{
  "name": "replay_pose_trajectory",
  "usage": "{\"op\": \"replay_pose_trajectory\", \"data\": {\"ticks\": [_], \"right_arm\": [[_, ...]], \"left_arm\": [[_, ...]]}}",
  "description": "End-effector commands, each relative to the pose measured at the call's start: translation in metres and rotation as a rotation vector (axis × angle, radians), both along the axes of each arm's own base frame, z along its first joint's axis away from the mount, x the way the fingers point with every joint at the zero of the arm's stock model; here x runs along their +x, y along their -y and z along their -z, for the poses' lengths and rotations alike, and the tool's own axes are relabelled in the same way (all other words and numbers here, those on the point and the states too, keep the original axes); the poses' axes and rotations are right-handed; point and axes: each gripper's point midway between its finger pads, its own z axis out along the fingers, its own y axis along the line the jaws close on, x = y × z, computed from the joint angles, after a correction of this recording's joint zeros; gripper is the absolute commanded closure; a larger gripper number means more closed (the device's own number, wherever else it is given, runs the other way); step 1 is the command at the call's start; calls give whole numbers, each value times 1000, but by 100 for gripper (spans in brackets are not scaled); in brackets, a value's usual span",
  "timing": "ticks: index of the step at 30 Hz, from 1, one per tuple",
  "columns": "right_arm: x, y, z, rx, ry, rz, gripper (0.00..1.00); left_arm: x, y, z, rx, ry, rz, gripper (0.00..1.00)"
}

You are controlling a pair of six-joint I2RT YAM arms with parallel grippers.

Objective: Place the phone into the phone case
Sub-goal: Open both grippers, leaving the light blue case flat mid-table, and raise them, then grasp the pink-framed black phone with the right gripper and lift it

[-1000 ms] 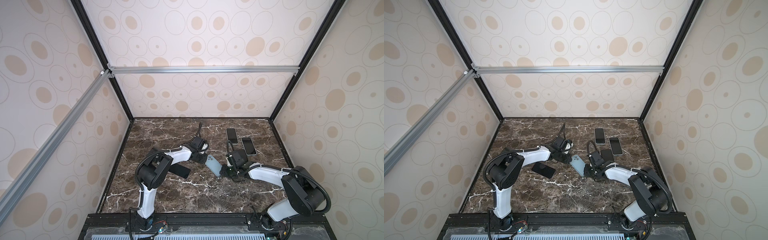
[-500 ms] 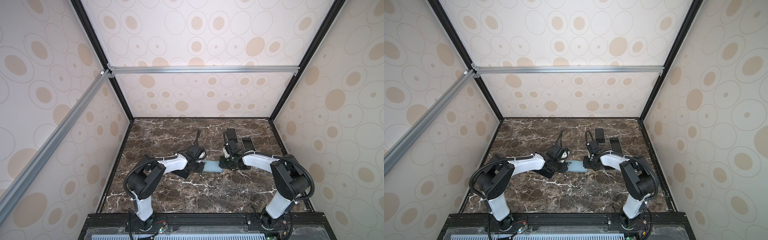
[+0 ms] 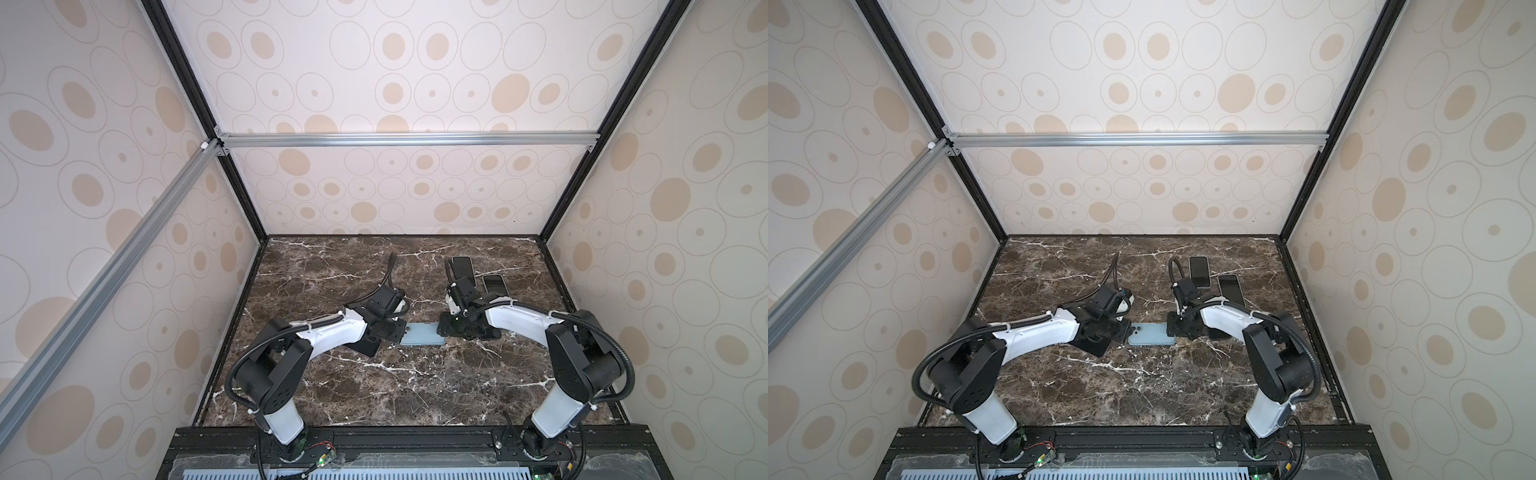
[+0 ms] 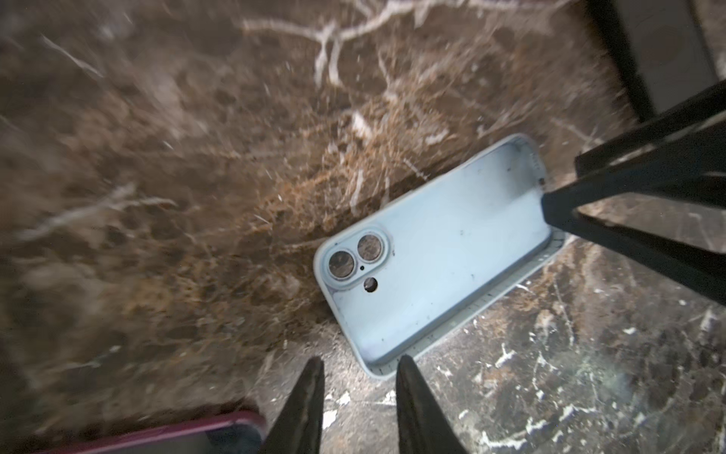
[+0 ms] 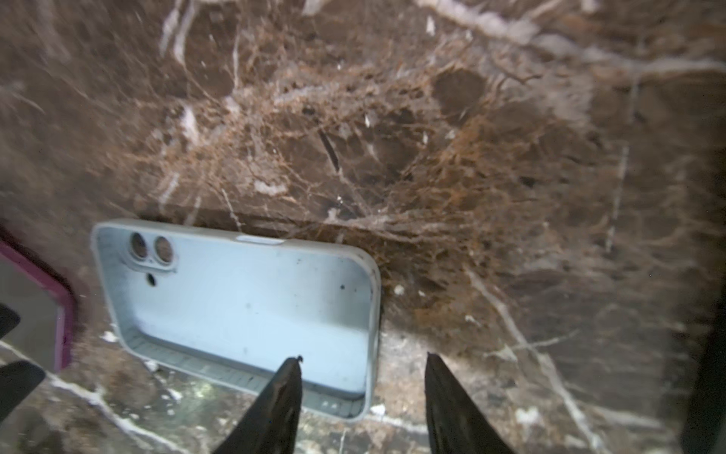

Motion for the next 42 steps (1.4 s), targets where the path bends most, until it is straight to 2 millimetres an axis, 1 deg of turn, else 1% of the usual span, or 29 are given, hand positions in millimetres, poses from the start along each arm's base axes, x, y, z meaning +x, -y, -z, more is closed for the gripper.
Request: {"op": "replay_pose_trajectory", "data": {"ticks": [1,3,4,7,10,11,12,13,14,15,18,20,22,25,29,32,36,38,42], "right_arm": [[9,-6,-37,11,91,-15,42],[10,-15,-53,0,144,-46,39],[10,-23,-61,-2,170,-71,37],[7,-52,-84,-10,262,-170,32],[1,-90,-99,-36,381,-300,28],[-3,-106,-102,-32,416,-356,26],[-7,-122,-103,-33,444,-416,25],[-11,-135,-103,-34,465,-464,23],[-16,-150,-103,-41,488,-516,20],[-19,-161,-101,-50,503,-556,18],[-27,-194,-92,-70,517,-672,13],[-31,-213,-83,-84,505,-744,11],[-35,-228,-75,-93,489,-806,10],[-32,-243,-65,-105,487,-850,8],[-29,-256,-47,-113,478,-901,6],[-27,-261,-32,-127,458,-922,5],[-28,-266,-11,-139,404,-943,5],[-27,-265,0,-151,381,-938,5],[-30,-263,15,-167,336,-936,5]], "left_arm": [[17,-23,-47,-2,159,-68,63],[21,-40,-75,-12,240,-110,60],[23,-50,-86,-12,273,-133,59],[23,-83,-121,14,402,-199,53],[14,-115,-149,71,570,-238,49],[9,-129,-156,91,626,-278,44],[4,-144,-163,100,680,-328,36],[-1,-155,-169,97,722,-367,31],[-8,-167,-176,88,767,-409,26],[-13,-173,-181,74,800,-430,23],[-26,-192,-199,19,885,-507,21],[-29,-203,-203,24,903,-562,21],[-28,-211,-202,56,893,-601,21],[-24,-218,-196,102,857,-650,20],[-21,-230,-194,124,834,-710,19],[-22,-239,-197,103,845,-746,18],[-24,-244,-202,62,867,-768,18],[-25,-246,-204,52,874,-772,17],[-27,-248,-207,28,891,-779,17]]}}
